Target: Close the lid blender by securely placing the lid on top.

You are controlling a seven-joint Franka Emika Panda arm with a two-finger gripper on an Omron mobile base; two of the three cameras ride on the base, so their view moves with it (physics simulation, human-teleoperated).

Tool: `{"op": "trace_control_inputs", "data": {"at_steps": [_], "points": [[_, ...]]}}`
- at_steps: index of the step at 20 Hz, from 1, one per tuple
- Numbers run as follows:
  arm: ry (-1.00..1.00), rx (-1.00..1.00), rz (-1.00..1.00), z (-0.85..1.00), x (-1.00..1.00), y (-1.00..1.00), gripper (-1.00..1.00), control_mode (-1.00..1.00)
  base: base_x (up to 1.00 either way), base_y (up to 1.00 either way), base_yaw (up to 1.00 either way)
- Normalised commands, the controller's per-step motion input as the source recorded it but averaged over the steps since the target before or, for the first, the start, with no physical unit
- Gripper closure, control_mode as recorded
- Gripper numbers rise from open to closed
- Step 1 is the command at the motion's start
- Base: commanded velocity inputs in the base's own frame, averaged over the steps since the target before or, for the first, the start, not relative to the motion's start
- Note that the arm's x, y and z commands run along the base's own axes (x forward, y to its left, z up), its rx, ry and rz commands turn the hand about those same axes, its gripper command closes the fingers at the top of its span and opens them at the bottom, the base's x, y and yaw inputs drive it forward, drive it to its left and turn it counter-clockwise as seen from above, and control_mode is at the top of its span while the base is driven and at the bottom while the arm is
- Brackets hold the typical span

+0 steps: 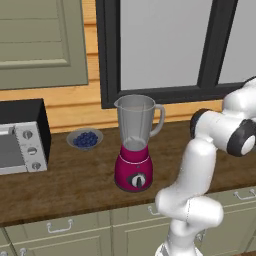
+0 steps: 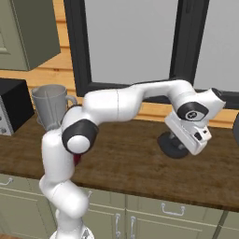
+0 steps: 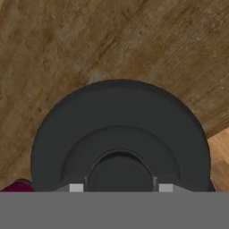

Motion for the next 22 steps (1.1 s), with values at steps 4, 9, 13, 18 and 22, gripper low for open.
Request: {"op": "trace_control_inputs", "data": {"at_steps": [4,9,13,18,22], "points": [[-0.19,0.00,0.00,0.94,-0.48,0.78,1.00,-1.00,0.00,0.00,0.00],[-0.09,0.00,0.00,0.53,-0.52,0.92,1.00,-1.00,0.00,0.00,0.00],[0.00,0.00,0.00,0.49,-0.72,0.88,1.00,-1.00,0.00,0.00,0.00],[0.00,0.00,0.00,0.63,-0.45,0.97,1.00,-1.00,0.00,0.00,0.00],[-0.03,0.00,0.00,0.48,-0.07,1.00,1.00,-1.00,0.00,0.00,0.00]]}}
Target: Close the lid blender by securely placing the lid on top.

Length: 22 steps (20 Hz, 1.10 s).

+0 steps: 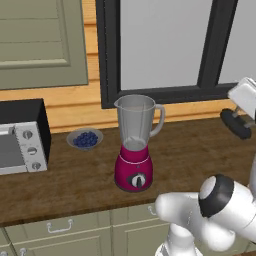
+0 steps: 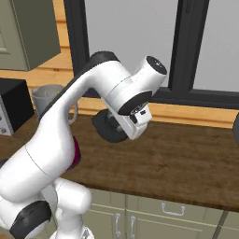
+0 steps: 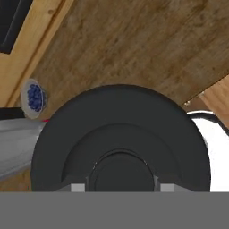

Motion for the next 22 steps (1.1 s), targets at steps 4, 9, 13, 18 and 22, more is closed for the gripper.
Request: {"op": "trace_control_inputs", "data": {"at_steps": [4,9,13,18,22], "points": [[-0.10,0.00,-0.01,0.59,0.00,1.00,1.00,-1.00,0.00,0.00,0.00],[-0.05,0.00,0.00,0.76,0.00,0.75,1.00,-1.00,0.00,0.00,0.00],[0.00,0.00,0.00,0.64,0.01,0.24,1.00,-1.00,0.00,0.00,0.00],[0.03,-0.03,0.00,0.37,0.07,0.43,1.00,-1.00,0.00,0.00,0.00],[0.04,-0.09,0.00,0.00,0.12,0.54,1.00,-1.00,0.00,0.00,0.00]]}}
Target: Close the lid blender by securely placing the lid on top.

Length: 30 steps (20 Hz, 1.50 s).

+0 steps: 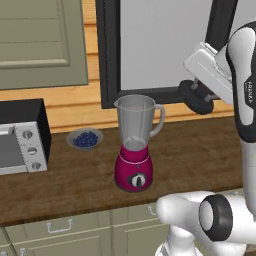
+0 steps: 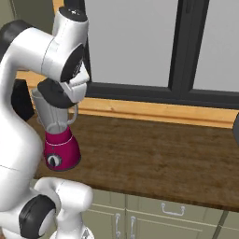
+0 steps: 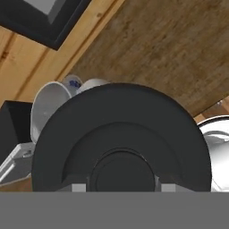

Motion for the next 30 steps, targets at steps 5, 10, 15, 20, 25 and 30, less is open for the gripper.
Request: {"op": "trace_control_inputs", "data": {"at_steps": [5,10,15,20,25,30], "points": [[0.05,-0.11,-0.01,0.00,0.16,0.65,1.00,-1.00,0.00,0.00,0.00],[0.20,-0.12,-0.12,0.01,0.42,0.57,1.00,-1.00,0.00,0.00,0.00],[0.24,-0.10,-0.19,0.03,0.46,0.31,1.00,-1.00,0.00,0.00,0.00],[0.15,-0.04,-0.16,0.00,0.43,0.23,1.00,-1.00,0.00,0.00,0.00],[0.02,0.00,-0.09,0.00,0.23,0.21,1.00,-1.00,0.00,0.00,0.00],[0.00,0.00,-0.06,-0.08,0.06,0.20,1.00,-1.00,0.00,0.00,0.00]]}}
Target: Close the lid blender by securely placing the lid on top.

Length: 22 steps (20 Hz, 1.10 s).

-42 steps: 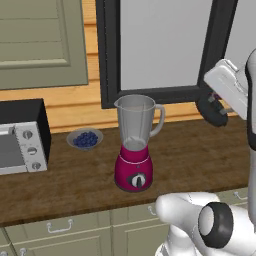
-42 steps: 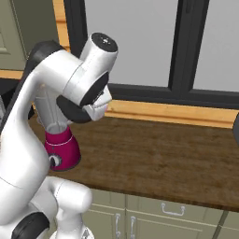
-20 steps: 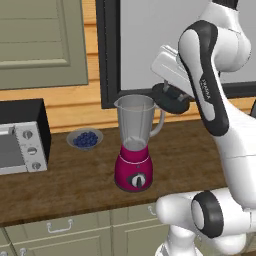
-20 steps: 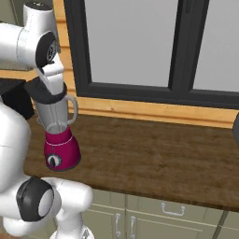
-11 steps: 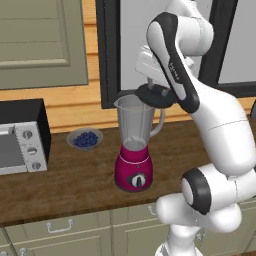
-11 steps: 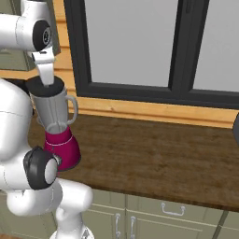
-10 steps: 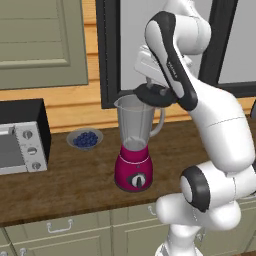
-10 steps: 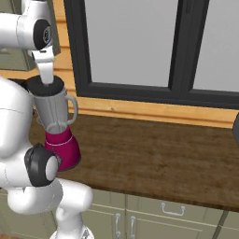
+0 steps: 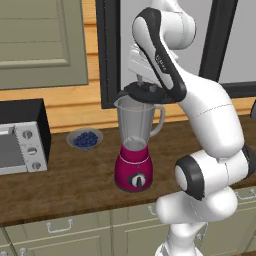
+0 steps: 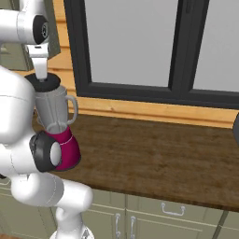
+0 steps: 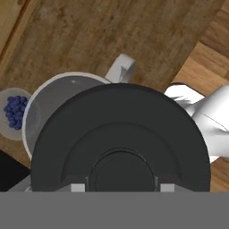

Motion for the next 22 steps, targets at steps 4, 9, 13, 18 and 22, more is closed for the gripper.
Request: {"op": "trace_control_inputs", "data": {"at_steps": [4,9,13,18,22], "points": [[0.00,0.00,-0.02,-0.18,0.07,0.06,1.00,-1.00,0.00,0.00,0.00],[0.00,0.00,0.00,-0.12,0.12,0.00,1.00,-1.00,0.00,0.00,0.00],[-0.01,0.00,0.00,-0.07,0.11,0.00,1.00,-1.00,0.00,0.00,0.00],[-0.01,0.00,0.00,-0.03,0.18,0.00,1.00,-1.00,0.00,0.00,0.00],[-0.01,0.00,0.00,-0.01,0.12,0.00,1.00,-1.00,0.00,0.00,0.00]]}}
